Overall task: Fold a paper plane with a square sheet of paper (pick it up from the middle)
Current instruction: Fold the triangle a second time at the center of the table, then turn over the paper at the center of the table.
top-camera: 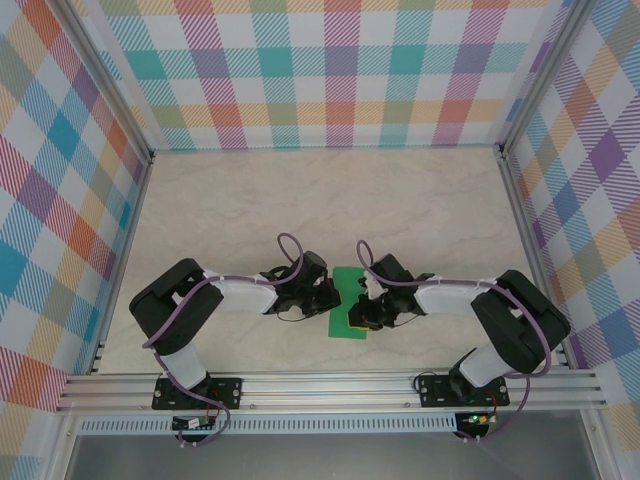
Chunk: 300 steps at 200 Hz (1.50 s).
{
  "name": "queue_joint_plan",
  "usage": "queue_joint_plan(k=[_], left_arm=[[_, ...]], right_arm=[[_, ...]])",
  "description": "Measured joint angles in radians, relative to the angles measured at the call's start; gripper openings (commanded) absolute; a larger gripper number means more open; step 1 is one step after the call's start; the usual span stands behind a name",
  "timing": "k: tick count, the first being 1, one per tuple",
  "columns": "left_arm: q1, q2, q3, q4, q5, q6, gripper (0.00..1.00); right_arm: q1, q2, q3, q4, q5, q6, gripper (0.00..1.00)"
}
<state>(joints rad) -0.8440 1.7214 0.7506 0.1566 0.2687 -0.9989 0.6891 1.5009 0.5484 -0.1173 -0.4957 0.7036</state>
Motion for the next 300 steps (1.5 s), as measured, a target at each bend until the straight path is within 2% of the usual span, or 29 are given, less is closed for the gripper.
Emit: queue_joint_plan(k=[36, 75, 113, 157, 197, 216, 243, 300], left_arm=[[0.0, 0.0, 0.0, 0.0, 0.0, 0.0, 0.06], [0.0, 0.0, 0.0, -0.002, -0.001, 0.0, 0.06], [0.0, 0.0, 0.0, -0.003, -0.001, 0.0, 0.06], [0.0, 0.0, 0.0, -0.003, -0.001, 0.0, 0.06], [0.0, -0.002, 0.001, -0.005, -0.001, 0.0, 0.07], [0.0, -0.002, 0.006, -0.016, -0.001, 0.0, 0.07], [0.0, -0.009, 0.01, -0.036, -0.011, 0.0, 0.07], [0.0, -0.017, 0.013, -0.061, -0.026, 0.0, 0.07]], right_arm=[[0.0, -0.068, -0.035, -0.048, 0.015, 0.004, 0.18], [-0.002, -0.066, -0.066, -0.01, 0.006, 0.016, 0.17], [0.0, -0.179, -0.12, -0.05, 0.024, 0.026, 0.24], [-0.001, -0.206, -0.153, -0.058, 0.023, 0.026, 0.21], [-0.003, -0.288, -0.135, -0.149, 0.078, 0.031, 0.32], [-0.043, -0.326, -0.103, -0.184, 0.106, 0.029, 0.37], [-0.095, -0.28, -0.05, -0.183, 0.119, 0.03, 0.4], [-0.096, -0.121, 0.024, -0.14, 0.117, 0.036, 0.42]])
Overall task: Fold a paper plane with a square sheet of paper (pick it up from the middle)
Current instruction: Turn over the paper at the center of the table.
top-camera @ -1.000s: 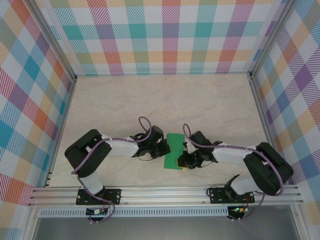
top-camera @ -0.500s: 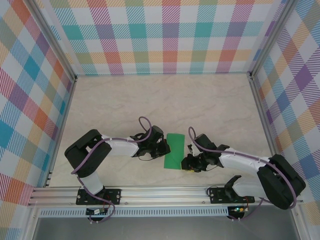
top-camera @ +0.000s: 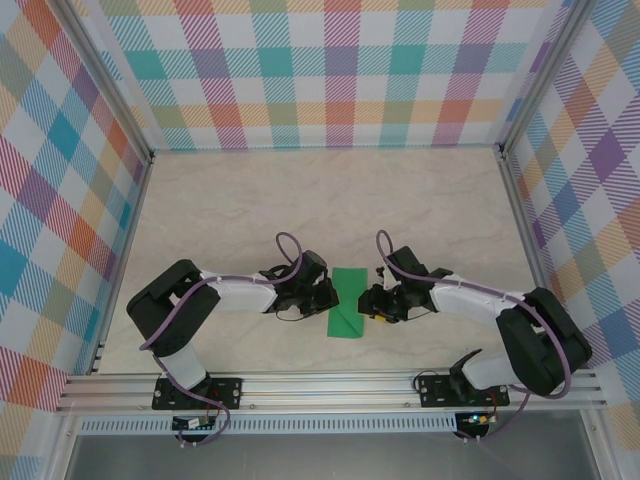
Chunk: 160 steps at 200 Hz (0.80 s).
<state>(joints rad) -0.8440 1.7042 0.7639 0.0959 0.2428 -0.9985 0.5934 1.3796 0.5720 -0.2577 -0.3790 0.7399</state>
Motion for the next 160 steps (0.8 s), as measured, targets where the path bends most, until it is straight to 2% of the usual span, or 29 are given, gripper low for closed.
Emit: queue_joint_plan(k=[56, 105, 142, 160], left_arm=[[0.0, 0.0, 0.003, -0.007, 0.0, 0.0, 0.07], [0.0, 0.0, 0.005, -0.012, 0.0, 0.0, 0.11], [0.0, -0.041, 0.005, -0.021, -0.002, 0.001, 0.19], [0.0, -0.116, 0.001, -0.036, -0.027, -0.003, 0.34]], right_arm=[[0.0, 0.068, 0.007, 0.061, -0.042, 0.013, 0.41], [0.0, 0.093, 0.007, 0.112, -0.09, 0.017, 0.29], [0.0, 0.099, 0.007, 0.126, -0.102, 0.015, 0.23], [0.0, 0.087, 0.007, 0.116, -0.099, 0.013, 0.15]])
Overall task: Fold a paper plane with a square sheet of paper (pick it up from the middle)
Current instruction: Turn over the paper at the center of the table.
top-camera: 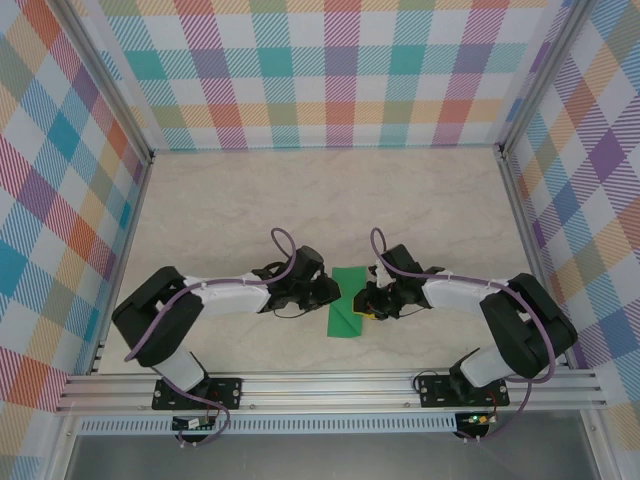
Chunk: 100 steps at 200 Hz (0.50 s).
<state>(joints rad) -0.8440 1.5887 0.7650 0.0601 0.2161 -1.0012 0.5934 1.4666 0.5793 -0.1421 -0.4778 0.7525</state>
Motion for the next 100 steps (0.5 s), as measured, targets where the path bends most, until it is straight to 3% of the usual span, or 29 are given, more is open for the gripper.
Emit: queue_joint_plan(k=[36, 68, 100], left_arm=[[0.0, -0.217, -0.022, -0.099, -0.095, 0.012, 0.44], [0.006, -0.387, -0.033, -0.227, -0.186, 0.034, 0.48], [0.035, -0.492, -0.081, -0.333, -0.226, 0.051, 0.5]], right_arm=[[0.0, -0.069, 0.02, -0.063, 0.015, -0.018, 0.04], [0.0, -0.124, 0.086, -0.182, 0.059, -0.039, 0.05], [0.006, -0.201, 0.224, -0.426, 0.19, -0.082, 0.08]])
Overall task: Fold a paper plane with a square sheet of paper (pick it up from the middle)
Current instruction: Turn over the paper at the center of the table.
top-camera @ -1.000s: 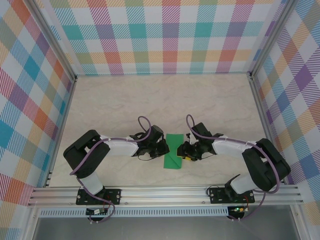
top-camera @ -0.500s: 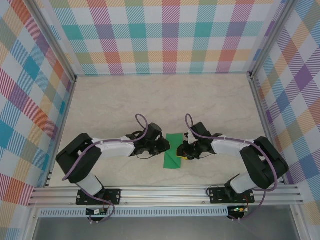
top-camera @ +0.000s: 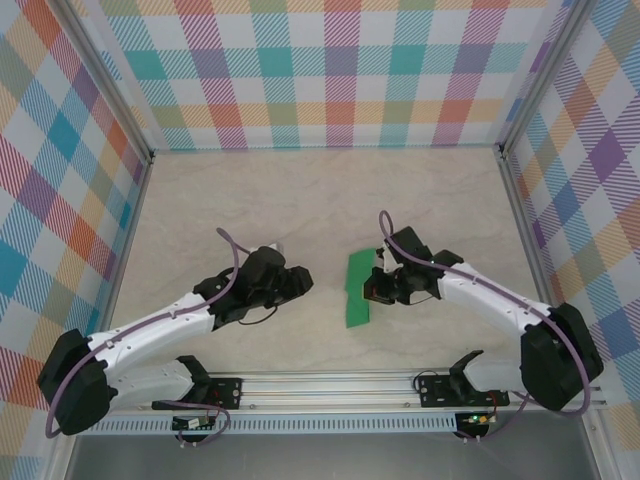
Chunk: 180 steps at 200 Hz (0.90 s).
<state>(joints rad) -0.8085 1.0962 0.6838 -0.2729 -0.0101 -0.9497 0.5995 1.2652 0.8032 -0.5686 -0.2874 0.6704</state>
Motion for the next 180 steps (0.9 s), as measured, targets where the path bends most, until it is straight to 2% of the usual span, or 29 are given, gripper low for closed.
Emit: queue_joint_plan(k=[28, 49, 67, 90, 110, 138, 156, 180], left_arm=[[0.028, -0.062, -0.048, -0.077, -0.018, 0.005, 0.52], [0.058, -0.107, -0.069, -0.119, -0.03, 0.005, 0.52], [0.08, -0.141, -0.079, -0.146, -0.044, 0.005, 0.53], [0.092, -0.178, -0.085, -0.185, -0.067, 0.004, 0.53], [0.098, -0.223, -0.086, -0.233, -0.105, -0.003, 0.53], [0.101, -0.307, -0.093, -0.299, -0.162, -0.02, 0.54], [0.102, -0.351, -0.094, -0.335, -0.188, -0.03, 0.54], [0.104, -0.387, -0.095, -0.373, -0.21, -0.034, 0.55]], right_arm=[[0.05, -0.034, 0.22, -0.285, 0.222, -0.016, 0.08], [0.121, 0.008, 0.398, -0.495, 0.417, -0.001, 0.07], [0.183, 0.108, 0.509, -0.649, 0.562, 0.027, 0.06], [0.246, 0.294, 0.568, -0.757, 0.662, 0.069, 0.09], [0.283, 0.45, 0.589, -0.779, 0.686, 0.099, 0.1], [0.321, 0.628, 0.668, -0.762, 0.649, 0.113, 0.13], [0.347, 0.722, 0.76, -0.735, 0.612, 0.115, 0.24], [0.369, 0.806, 0.837, -0.649, 0.512, 0.1, 0.33]])
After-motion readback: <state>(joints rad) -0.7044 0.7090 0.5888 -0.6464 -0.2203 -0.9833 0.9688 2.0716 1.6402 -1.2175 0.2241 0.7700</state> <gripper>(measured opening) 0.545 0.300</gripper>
